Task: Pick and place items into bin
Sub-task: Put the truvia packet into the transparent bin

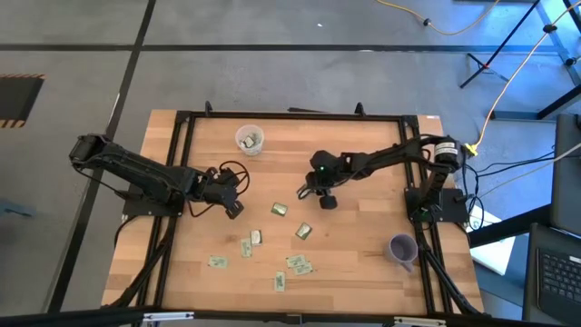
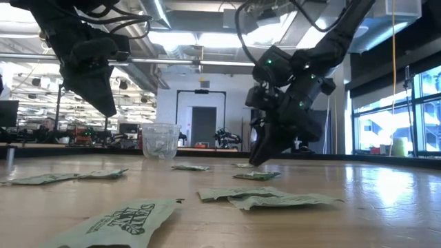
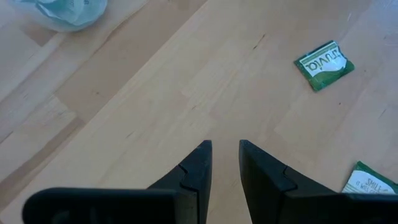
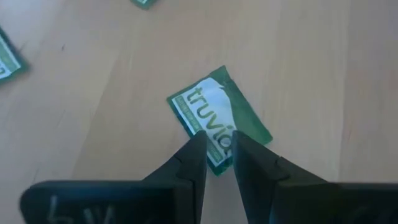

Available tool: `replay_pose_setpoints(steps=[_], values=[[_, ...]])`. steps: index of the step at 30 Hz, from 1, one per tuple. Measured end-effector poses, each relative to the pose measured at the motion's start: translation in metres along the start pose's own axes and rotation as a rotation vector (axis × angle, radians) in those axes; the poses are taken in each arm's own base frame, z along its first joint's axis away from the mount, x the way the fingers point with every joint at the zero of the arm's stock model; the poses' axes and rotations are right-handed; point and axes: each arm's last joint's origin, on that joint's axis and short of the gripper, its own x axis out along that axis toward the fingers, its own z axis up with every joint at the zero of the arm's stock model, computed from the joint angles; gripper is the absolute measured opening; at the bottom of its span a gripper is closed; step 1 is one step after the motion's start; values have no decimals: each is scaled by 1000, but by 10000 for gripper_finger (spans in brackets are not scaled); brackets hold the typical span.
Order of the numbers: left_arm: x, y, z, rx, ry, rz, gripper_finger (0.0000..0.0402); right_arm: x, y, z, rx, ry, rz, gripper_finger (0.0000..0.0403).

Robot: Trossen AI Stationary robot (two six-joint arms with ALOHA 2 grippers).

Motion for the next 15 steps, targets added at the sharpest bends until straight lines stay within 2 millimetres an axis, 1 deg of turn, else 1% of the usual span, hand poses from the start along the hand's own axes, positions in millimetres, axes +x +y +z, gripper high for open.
replay_pose_setpoints(steps=[12, 15], values=[[0, 0, 0, 0, 1, -1, 74, 3, 0, -2, 26, 18, -8, 80], [0, 0, 0, 0, 1, -1, 74, 3, 0, -2, 26, 22, -8, 74]])
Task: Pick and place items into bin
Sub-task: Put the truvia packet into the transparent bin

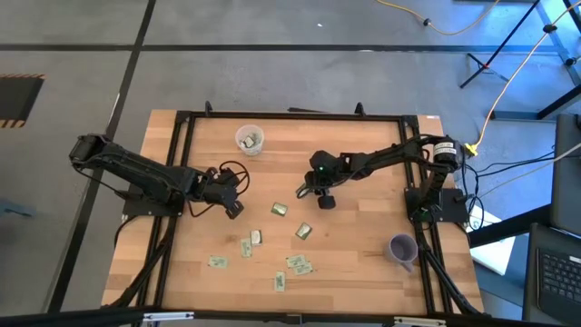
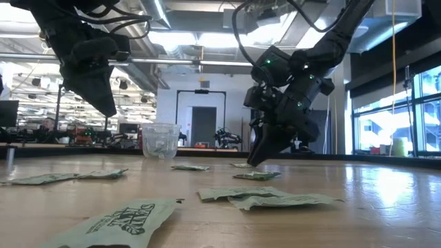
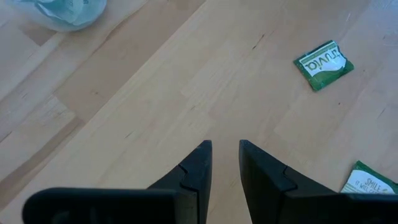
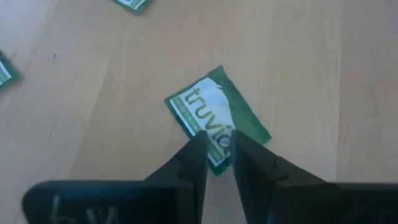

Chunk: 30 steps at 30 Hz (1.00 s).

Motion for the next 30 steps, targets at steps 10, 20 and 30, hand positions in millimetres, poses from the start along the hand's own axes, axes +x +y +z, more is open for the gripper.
replay_pose_setpoints(steps=[10, 20, 30], values=[[0, 0, 0, 0, 0, 0, 74, 0, 0, -1, 0, 4, -6, 19], [0, -1, -1, 0, 21, -19, 74, -4, -9, 21, 2, 26, -8, 11], [0, -1, -2, 0, 53, -47, 75, -54, -55, 118, -54, -264, -150, 10]])
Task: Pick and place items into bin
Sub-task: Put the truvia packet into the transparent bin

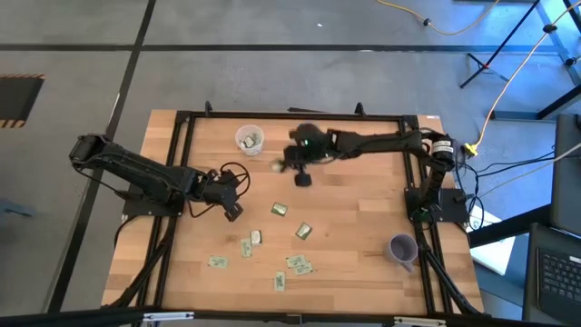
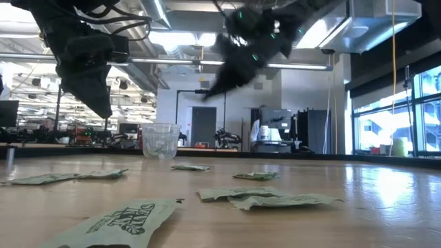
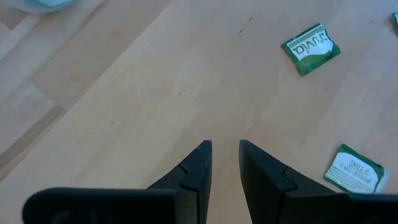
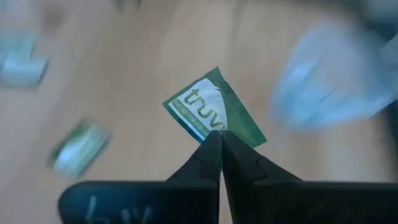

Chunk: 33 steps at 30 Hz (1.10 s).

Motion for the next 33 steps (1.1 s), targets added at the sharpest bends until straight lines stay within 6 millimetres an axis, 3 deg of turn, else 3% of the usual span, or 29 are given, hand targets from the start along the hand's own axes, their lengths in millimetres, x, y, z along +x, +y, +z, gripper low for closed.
replay_pose_setpoints(steps=[4, 8, 13, 24, 33], values=[[0, 0, 0, 0, 0, 1, 75, -14, -26, 41, -29, -189, -102, 10], [0, 0, 0, 0, 0, 1, 75, -21, -47, 69, -53, -328, -179, 10], [0, 0, 0, 0, 1, 1, 75, -4, -67, 85, -46, -355, -204, 10], [0, 0, -1, 1, 15, -8, 75, 78, -100, 38, 67, -69, -124, 10], [0, 0, -1, 2, 17, -6, 75, 99, -104, 10, 113, 51, -87, 10]])
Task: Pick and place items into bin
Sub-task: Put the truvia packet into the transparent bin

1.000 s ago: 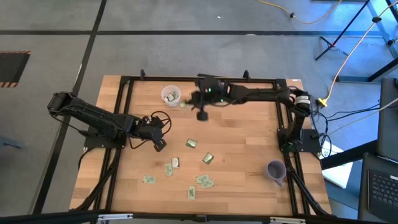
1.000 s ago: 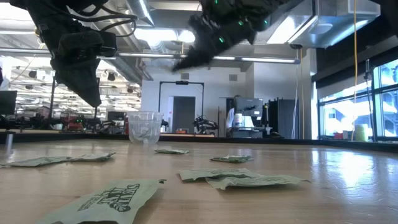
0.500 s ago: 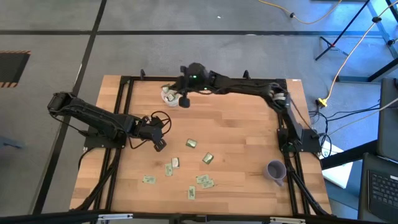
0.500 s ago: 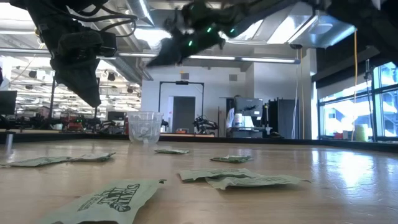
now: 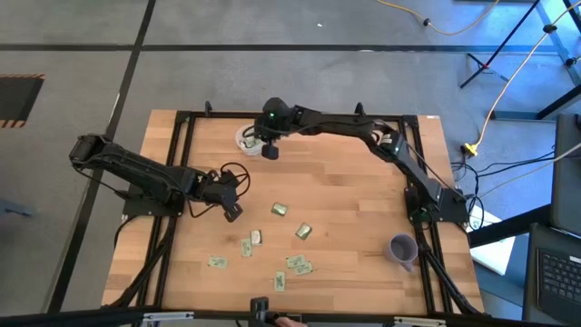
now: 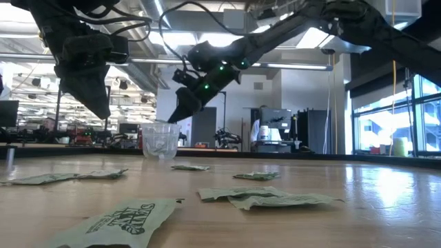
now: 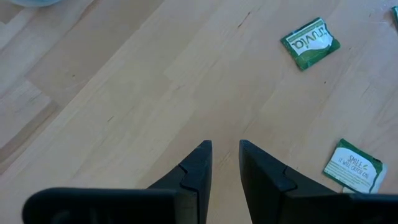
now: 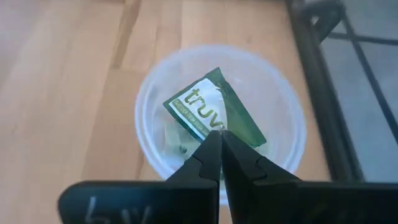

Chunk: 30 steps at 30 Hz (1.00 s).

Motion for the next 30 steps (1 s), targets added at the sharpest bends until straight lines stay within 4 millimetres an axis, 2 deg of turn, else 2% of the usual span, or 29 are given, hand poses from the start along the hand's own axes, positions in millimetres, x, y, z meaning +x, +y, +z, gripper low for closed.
replay_pose_setpoints(steps=[13, 22, 25, 30], values=[[0, 0, 0, -2, -1, 1, 75, 0, 0, 2, -24, -11, -2, 13], [0, 0, 0, -1, -2, 1, 74, -1, 0, 2, -25, -14, -4, 75], [0, 0, 0, -1, -2, 1, 74, -11, 1, 7, -23, 7, 8, 83], [0, 0, 0, 0, -2, 1, 74, -45, 6, 19, -34, 50, 113, 83]])
